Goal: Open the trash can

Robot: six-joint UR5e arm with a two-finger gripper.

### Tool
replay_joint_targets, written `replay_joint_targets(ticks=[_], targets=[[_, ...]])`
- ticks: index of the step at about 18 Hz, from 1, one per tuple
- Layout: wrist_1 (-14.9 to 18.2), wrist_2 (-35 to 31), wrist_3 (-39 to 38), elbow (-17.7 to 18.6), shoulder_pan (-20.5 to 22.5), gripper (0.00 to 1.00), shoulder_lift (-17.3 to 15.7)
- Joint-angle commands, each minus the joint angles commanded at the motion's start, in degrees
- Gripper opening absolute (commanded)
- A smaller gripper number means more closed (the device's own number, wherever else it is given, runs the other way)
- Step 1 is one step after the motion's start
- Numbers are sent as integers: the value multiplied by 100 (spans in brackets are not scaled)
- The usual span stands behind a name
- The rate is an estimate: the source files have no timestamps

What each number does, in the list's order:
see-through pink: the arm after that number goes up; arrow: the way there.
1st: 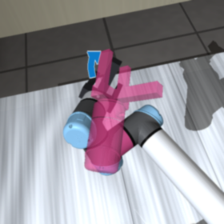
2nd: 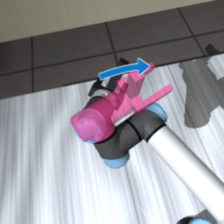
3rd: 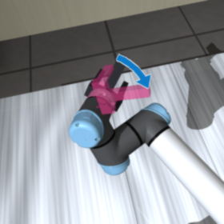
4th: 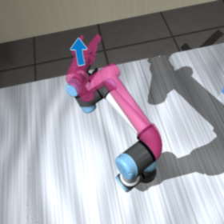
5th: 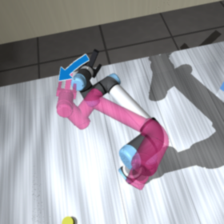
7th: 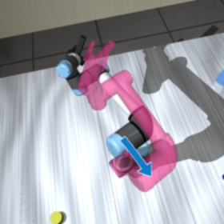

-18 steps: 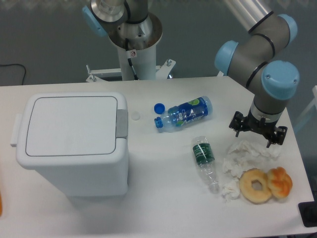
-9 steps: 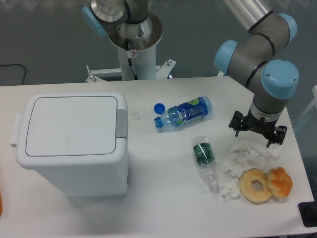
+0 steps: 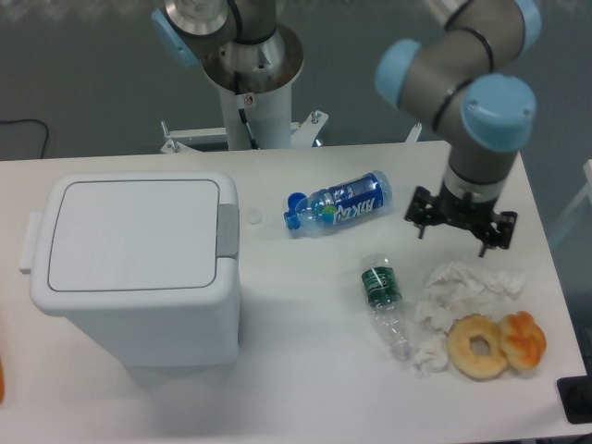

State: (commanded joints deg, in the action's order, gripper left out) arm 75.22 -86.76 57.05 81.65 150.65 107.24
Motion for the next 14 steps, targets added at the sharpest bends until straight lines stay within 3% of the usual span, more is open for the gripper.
replay_joint_targets(ticks=[3, 8, 10, 14], targets=[[422, 325, -298, -79, -228, 100, -290], [643, 1125, -747, -71, -475, 99, -607], [661, 1415, -1080, -53, -484, 89, -634], [652, 1583, -1862, -27, -590, 43, -818]])
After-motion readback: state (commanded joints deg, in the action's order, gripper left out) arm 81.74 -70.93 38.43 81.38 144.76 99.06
